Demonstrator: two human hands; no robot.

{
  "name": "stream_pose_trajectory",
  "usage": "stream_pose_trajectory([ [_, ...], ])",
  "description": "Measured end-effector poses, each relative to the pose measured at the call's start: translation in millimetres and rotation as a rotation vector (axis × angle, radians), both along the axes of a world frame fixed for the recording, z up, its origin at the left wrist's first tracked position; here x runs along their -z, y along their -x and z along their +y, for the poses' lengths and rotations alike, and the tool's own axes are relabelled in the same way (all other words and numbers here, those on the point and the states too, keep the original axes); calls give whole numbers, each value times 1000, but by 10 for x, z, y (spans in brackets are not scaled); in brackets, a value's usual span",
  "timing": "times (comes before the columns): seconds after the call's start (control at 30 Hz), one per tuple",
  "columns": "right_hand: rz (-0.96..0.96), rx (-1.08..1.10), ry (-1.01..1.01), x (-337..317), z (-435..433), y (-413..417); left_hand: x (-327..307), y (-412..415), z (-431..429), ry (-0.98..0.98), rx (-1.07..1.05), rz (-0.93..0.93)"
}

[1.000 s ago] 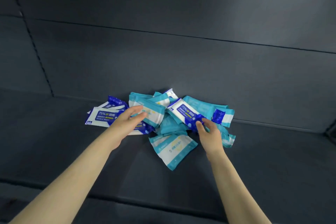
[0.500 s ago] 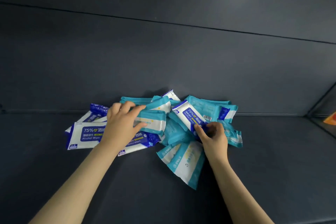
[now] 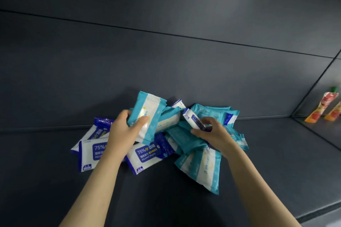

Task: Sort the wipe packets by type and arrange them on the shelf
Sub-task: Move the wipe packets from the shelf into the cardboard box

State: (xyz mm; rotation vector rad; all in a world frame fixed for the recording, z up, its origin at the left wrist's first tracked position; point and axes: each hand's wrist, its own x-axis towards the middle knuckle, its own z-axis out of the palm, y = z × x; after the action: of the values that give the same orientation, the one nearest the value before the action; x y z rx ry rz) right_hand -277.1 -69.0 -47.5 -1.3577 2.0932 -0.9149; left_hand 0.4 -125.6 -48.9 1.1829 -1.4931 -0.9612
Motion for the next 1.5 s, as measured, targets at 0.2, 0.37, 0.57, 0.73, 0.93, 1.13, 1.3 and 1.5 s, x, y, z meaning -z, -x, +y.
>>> stream_pose_trajectory([
  [0.2,321,-76,-54,-12,-51,-97,-15,7,-40,-123,19,204],
  [0.37,175,8,218,-46,71,-79,-28,6,-39,-162,11,263],
  [0.57,-99,31,249,-128,103,-3,-43,22,-47,-164,13,269],
  [0.73,-107,132,354,-148,17,-17,-62,38,-30,-171,12,282],
  [0.93,26,152,361,-344,-60,244,-59,36,-60,-174,40,286],
  [1.13,245,-74,-27,-356,-348,567,-29,20,-90,-178,59,266],
  [1.3,388,-96,-43,-335,-409,540,-2,32,-132,-192,69,266],
  [1.5,557,-104,13,-276,-387,461,-5,45,-134,-207,73,305],
])
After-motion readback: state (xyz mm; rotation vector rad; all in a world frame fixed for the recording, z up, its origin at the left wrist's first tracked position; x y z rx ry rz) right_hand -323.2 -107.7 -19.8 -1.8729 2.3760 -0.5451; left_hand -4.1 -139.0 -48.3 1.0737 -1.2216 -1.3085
